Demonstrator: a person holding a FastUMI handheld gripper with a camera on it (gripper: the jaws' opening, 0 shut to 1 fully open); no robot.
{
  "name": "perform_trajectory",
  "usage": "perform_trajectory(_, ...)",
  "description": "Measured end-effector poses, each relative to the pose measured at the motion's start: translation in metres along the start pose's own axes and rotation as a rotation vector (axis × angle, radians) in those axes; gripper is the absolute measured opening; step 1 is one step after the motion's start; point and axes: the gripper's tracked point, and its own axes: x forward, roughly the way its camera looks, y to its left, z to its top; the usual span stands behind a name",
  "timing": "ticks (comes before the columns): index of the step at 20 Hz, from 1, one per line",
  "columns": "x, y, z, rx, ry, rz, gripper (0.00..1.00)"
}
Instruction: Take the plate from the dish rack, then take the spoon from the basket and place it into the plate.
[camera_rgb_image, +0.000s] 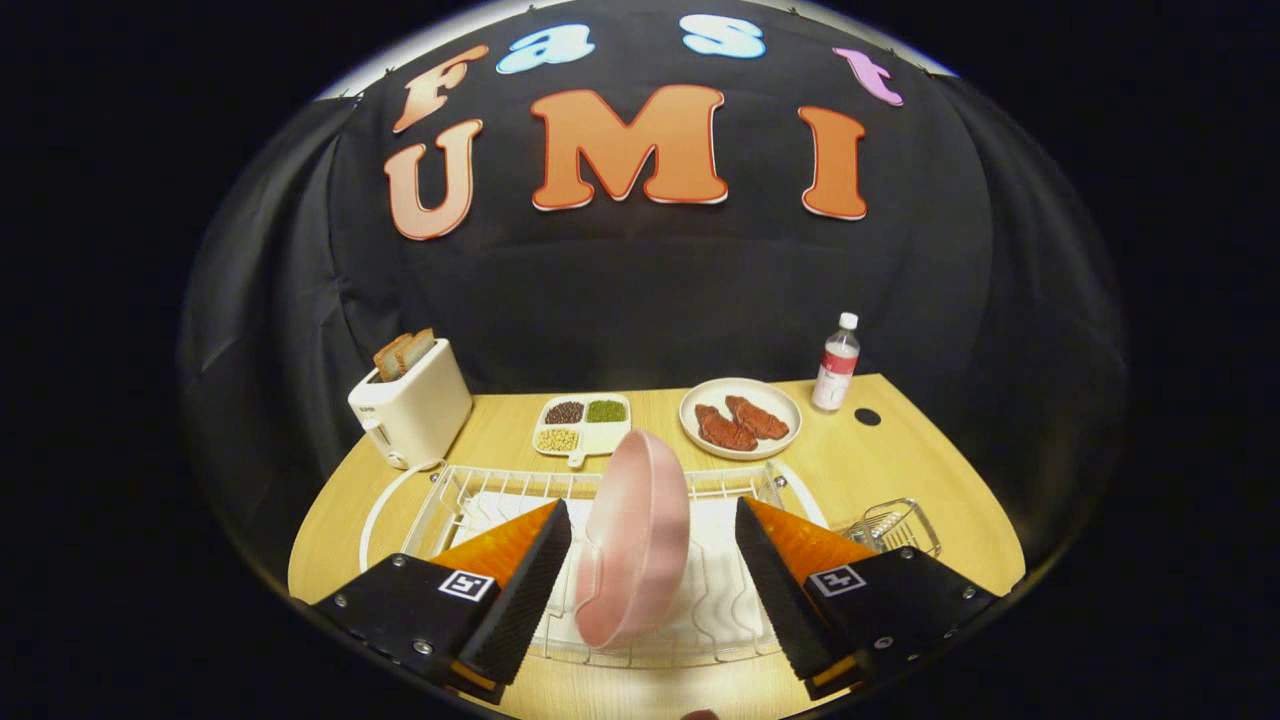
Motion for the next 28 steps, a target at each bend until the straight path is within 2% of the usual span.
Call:
perform_trajectory(7, 0.046, 0.003, -0.023, 0.042, 0.117, -0.01, 0.98)
perform_trajectory(9, 0.051, 0.004, -0.028, 0.059, 0.147, -0.009, 0.9)
perform_trajectory(10, 0.053, 0.004, -0.03, 0.063, 0.159, -0.011, 0.8)
perform_trajectory(11, 0.054, 0.004, -0.032, 0.066, 0.168, -0.013, 0.75)
perform_trajectory(14, 0.055, 0.002, -0.042, 0.06, 0.2, -0.027, 0.49)
perform_trajectory(16, 0.056, 0.0, -0.042, 0.071, 0.202, -0.038, 0.37)
perform_trajectory(21, 0.051, -0.013, -0.028, 0.126, 0.174, -0.1, 0.3)
perform_trajectory(28, 0.043, -0.019, -0.012, 0.081, 0.126, -0.171, 0.29)
